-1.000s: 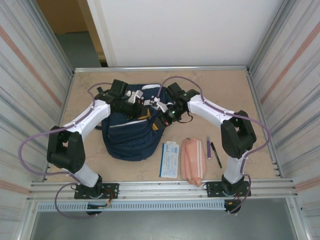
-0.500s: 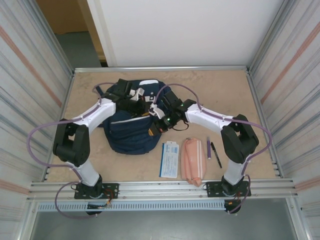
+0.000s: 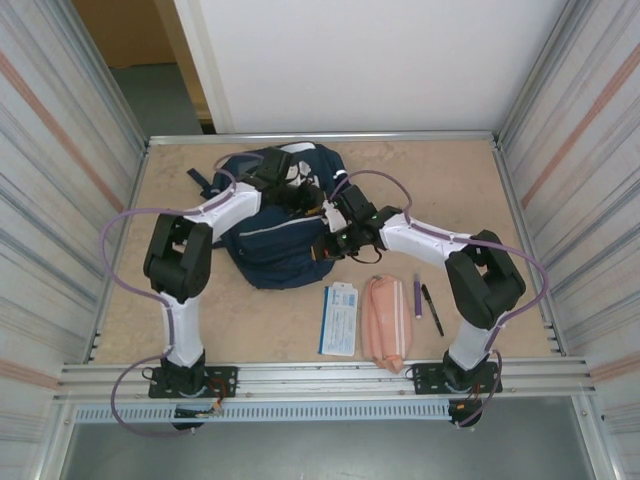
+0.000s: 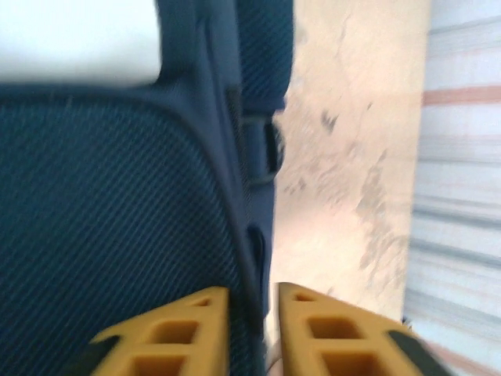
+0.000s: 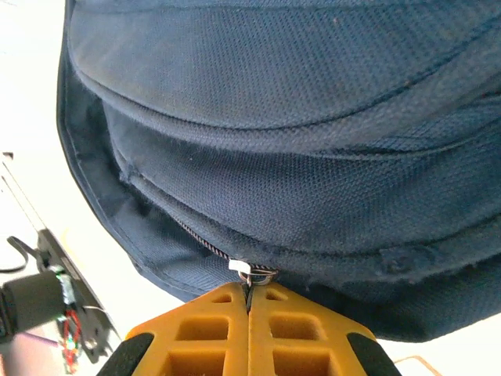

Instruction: Pack the student bag

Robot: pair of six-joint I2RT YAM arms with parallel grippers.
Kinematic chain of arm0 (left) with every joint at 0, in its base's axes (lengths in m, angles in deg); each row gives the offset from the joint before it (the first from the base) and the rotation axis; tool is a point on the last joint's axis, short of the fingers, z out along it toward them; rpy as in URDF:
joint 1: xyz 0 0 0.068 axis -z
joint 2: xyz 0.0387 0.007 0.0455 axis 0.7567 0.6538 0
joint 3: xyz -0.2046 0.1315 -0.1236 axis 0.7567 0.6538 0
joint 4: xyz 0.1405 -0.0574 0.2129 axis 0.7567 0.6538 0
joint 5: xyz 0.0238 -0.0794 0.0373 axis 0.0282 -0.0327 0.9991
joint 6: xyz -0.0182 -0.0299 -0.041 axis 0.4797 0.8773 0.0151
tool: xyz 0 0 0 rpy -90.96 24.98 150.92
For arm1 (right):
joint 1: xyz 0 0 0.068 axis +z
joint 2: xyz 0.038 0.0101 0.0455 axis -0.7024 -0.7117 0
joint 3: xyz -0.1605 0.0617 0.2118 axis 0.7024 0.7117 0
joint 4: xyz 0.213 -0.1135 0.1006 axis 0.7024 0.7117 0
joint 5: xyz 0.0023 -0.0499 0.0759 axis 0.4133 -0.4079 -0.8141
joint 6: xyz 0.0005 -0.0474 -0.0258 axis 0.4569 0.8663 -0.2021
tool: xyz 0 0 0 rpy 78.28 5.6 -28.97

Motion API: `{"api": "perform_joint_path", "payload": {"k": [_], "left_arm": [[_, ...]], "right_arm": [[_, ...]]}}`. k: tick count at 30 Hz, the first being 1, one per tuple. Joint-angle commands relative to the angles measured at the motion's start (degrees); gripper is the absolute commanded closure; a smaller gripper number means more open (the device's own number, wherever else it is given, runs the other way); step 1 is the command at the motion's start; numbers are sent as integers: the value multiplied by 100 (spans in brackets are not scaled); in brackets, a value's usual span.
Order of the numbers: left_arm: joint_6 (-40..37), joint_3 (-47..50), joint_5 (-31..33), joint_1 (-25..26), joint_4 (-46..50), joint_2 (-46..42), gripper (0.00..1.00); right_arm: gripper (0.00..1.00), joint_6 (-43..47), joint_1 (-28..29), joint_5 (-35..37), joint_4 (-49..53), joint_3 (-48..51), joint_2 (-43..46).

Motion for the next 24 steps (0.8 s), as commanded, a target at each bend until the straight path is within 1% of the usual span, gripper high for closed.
{"api": "perform_joint_path", "payload": {"k": [1,3,5,8,10,11,13,15,17,19,22,24], "left_arm": [[153,126,-140,-140,-778,-239,65],[138,691,-27,-271,-857,-729,61],[78,1265,-7,-405,-861,-1280,61],[-167,2018,33,-547,-444,-2215,61],[-404,2419,129,-543,27,-2818,61],[-485,2661,238,-510,285,-3133,61],[-416,3174,580,-358,510,-3677,60],[-209,3671,842,-98,403,-4069,59],[-56,3910,1085,189,389,-4221,59],[-61,3890,1494,470,569,-4228,58],[19,3657,2453,987,990,-4058,57],[193,3511,2929,1236,1145,-3882,55]], "right_arm": [[100,-729,189,-339,-275,-32,-127],[100,-905,264,-270,-313,-90,-217],[100,-980,343,-224,-318,-150,-325],[100,-1045,408,-226,-275,-246,-540],[100,-1095,408,-339,-275,-308,-635],[96,-1116,401,-346,-277,-311,-658],[90,-1124,401,-293,-251,-296,-651],[86,-1119,385,-201,-203,-256,-605],[82,-1111,345,-135,-174,-166,-521],[78,-1114,305,-83,-175,-58,-391],[70,-1118,223,23,-177,130,-94],[66,-1125,147,122,-163,262,145]]}}
